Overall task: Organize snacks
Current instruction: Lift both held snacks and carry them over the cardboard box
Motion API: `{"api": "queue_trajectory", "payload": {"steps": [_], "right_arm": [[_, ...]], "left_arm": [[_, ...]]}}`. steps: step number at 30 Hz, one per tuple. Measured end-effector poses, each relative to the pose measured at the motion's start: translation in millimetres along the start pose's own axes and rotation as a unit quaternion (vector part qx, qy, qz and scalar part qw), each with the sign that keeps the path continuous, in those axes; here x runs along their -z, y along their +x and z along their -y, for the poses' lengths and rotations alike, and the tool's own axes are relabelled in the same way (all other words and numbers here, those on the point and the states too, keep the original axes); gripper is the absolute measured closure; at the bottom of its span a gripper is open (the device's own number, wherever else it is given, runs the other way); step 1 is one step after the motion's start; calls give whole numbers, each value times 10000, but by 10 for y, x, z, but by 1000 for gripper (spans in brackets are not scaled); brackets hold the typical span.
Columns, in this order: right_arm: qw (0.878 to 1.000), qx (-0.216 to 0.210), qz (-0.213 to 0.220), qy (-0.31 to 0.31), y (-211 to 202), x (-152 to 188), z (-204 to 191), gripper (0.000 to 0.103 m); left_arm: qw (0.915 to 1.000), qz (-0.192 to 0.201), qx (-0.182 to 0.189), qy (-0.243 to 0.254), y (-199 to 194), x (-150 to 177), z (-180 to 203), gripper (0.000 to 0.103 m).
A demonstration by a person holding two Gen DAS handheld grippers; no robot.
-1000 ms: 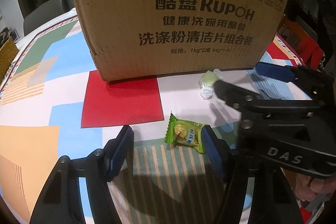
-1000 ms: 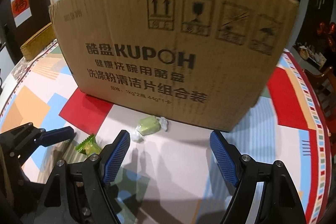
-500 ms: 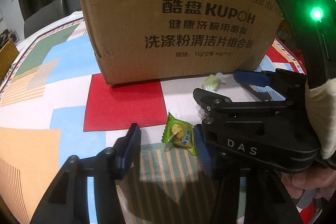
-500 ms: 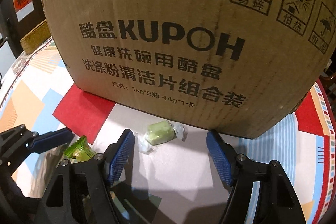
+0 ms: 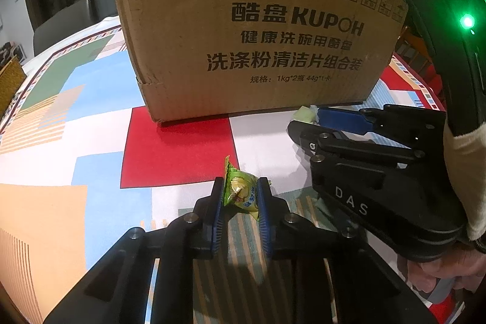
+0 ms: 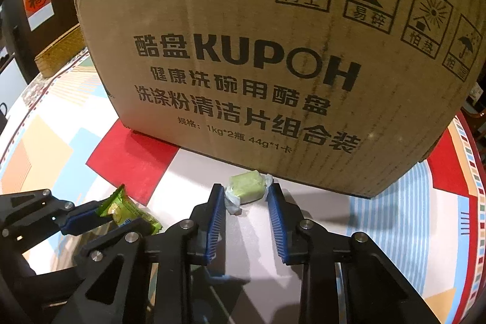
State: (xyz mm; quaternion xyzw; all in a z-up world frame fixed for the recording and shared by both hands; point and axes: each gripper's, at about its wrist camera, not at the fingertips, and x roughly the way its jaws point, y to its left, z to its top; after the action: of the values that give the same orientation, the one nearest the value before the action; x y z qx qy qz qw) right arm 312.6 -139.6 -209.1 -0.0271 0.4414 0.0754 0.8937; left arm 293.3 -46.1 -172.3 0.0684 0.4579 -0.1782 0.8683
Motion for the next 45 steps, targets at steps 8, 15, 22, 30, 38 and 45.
{"api": "queue_trajectory", "payload": {"steps": [8,15,22,30,38,45], "right_arm": [[9998,11,102,140,-150,69,185,72],[9995,48,217,237,-352,76,279,72],[9988,148,371,278,-553,59,275,72],[9978,240,541,294,-811,37,255,72],[9965,286,709,340,-1007,13,172,72],[9952,388,795,425,-1160,35,194,72]], "left_arm": [[10000,35,-74,-48,-87,-13,-2,83],[9997,221,-103,-68,-236,-61,17,83],[9990,414,-133,-121,-425,-94,-8,84],[9975,661,-168,-197,-657,-92,-11,84],[9958,847,-228,-266,-849,-123,-12,84],[9950,916,-281,-293,-977,-167,-21,84]]}}
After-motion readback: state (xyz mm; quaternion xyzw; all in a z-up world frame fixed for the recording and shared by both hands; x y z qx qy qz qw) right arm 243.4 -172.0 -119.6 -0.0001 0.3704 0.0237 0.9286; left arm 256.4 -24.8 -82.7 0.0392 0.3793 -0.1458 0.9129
